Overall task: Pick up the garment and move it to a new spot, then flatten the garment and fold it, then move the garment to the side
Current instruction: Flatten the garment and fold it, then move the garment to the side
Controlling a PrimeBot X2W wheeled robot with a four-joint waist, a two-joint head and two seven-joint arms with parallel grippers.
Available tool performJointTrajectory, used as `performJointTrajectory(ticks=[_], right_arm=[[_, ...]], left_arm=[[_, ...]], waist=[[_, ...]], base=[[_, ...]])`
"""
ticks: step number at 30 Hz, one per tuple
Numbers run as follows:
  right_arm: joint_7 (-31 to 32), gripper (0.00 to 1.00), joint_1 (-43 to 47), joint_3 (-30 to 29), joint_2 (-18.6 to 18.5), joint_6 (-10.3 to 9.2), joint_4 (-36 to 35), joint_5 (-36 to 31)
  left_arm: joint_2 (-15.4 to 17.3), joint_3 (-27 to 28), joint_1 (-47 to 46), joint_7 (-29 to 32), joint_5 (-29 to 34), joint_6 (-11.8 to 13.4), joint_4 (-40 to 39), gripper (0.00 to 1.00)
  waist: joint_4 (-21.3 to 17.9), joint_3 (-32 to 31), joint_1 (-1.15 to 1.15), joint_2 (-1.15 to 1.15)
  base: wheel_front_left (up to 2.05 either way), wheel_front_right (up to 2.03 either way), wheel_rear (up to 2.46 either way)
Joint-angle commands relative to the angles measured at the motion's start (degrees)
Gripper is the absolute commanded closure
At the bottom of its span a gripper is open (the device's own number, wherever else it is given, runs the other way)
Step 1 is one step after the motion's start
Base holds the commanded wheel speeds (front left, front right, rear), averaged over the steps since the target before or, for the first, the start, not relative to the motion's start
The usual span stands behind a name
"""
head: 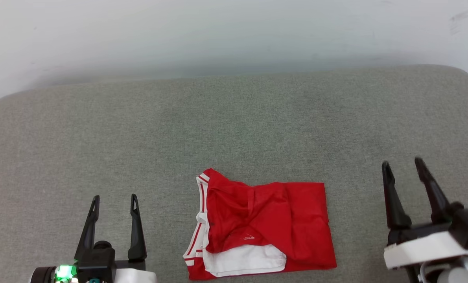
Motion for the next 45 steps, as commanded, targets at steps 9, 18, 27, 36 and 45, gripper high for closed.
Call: performJointTrajectory(ticks=[9, 18, 27, 36, 45], right_arm=[[-0.1, 0.00, 7.5, -1.1, 3.0, -0.02, -1.8, -0.8], [-0.1, 0.00, -3.4, 0.6, -0.4, -0.02, -3.7, -0.6], [20.4, 0.00, -21.0, 10.3, -12.7, -0.02, 0.8, 12.1], [54.6, 0.00, -22.8, 16.0, -21.7, -0.01, 4.0, 38.6], [63.1, 0.00, -18.5, 17.1, -20.5, -0.01, 7.5, 49.2]], left_arm=[[-0.3, 0.6, 1.3, -0.1, -0.2, -0.9, 0.1, 0.00], [-0.9, 1.6, 0.6, -0.1, -0.3, -1.7, 0.0, 0.00], [-1.5, 2.1, -0.4, -0.1, -0.1, -2.4, 0.1, 0.00], [-2.0, 2.5, -2.2, -0.1, 0.0, -3.0, 0.1, 0.00], [-2.5, 2.1, -5.3, -0.1, 0.2, -3.9, 0.2, 0.00]], waist=[[0.5, -0.9, 0.00, 0.00], [0.4, 0.3, 0.00, 0.00], [1.1, 2.0, 0.00, 0.00], [2.0, 4.6, 0.00, 0.00], [3.8, 8.7, 0.00, 0.00]], base=[[0.00, 0.00, 0.00], [0.00, 0.00, 0.00], [0.00, 0.00, 0.00], [0.00, 0.00, 0.00], [0.00, 0.00, 0.00]])
